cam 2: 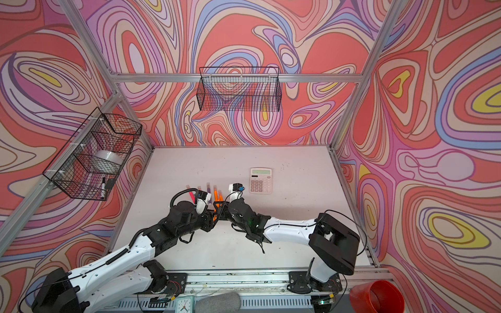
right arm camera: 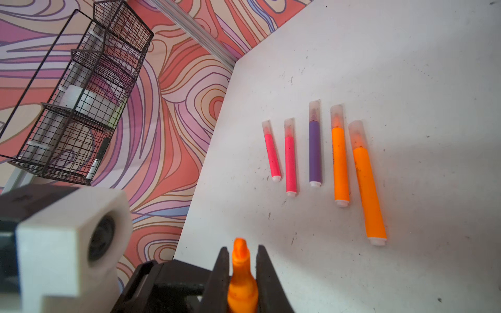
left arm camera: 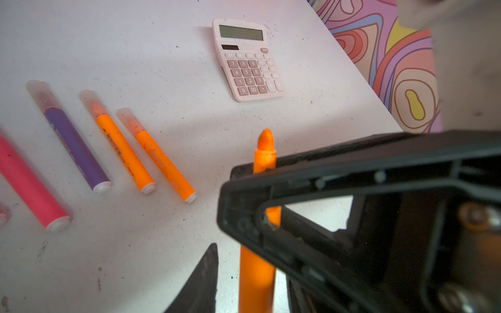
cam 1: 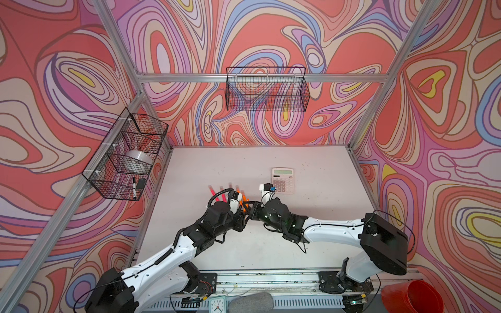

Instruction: Insert the pens into the pen caps

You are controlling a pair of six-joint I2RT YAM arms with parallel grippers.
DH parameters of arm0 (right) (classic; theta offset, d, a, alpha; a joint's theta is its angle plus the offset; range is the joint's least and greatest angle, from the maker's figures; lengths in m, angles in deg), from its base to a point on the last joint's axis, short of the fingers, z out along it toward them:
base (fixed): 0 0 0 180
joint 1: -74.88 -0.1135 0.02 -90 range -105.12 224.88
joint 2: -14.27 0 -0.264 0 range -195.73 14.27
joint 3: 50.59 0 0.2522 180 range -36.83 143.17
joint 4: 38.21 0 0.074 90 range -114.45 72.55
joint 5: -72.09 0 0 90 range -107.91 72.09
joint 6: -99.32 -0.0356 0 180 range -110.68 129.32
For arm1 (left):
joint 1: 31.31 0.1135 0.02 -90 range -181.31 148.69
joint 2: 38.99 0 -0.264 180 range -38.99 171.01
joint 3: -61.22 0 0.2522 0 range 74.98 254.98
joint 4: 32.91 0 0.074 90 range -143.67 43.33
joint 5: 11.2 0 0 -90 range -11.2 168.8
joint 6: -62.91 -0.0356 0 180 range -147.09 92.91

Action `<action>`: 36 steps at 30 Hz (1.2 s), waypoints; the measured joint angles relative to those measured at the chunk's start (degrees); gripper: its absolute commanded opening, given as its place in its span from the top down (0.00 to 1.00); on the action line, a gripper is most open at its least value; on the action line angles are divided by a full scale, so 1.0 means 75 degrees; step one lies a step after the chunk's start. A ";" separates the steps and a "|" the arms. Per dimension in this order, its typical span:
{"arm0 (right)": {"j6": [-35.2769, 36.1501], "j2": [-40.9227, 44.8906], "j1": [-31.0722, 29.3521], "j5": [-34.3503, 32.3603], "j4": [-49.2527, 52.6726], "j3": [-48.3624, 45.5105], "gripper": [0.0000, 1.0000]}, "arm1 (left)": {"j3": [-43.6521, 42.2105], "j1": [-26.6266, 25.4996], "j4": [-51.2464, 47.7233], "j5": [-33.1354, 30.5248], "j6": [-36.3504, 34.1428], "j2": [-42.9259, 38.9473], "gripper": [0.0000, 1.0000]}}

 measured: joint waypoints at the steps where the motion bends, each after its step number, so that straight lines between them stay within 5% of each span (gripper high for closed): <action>1: -0.0003 0.0000 -0.0003 0.0000 -0.0029 0.0000 1.00 | -0.0006 0.0000 0.0058 0.0000 0.0000 0.0023 0.70; 6: -0.0026 -0.0012 -0.0020 0.0020 -0.0128 0.0000 1.00 | -0.0012 0.0000 0.0294 -0.0047 -0.0029 0.0119 0.87; 12: 0.0012 -0.0032 -0.0026 -0.0032 -0.0152 0.0003 0.57 | -0.0017 -0.0023 0.0306 -0.0233 -0.0032 0.0117 1.00; 16: 0.0140 0.0154 -0.0064 -0.0221 0.0294 -0.0052 0.44 | -0.0073 -0.0032 0.0291 -0.0697 -0.0029 0.0006 1.00; 29: -0.0201 0.1970 -0.0134 -0.1209 0.2279 -0.2060 0.39 | -0.1906 -0.0035 0.0530 -0.1358 -0.0726 -0.2509 1.00; 36: -0.0530 0.1195 -0.0134 -0.1096 0.2512 -0.2200 0.39 | -0.2011 -0.0035 0.0379 -0.1524 -0.0965 -0.3751 1.00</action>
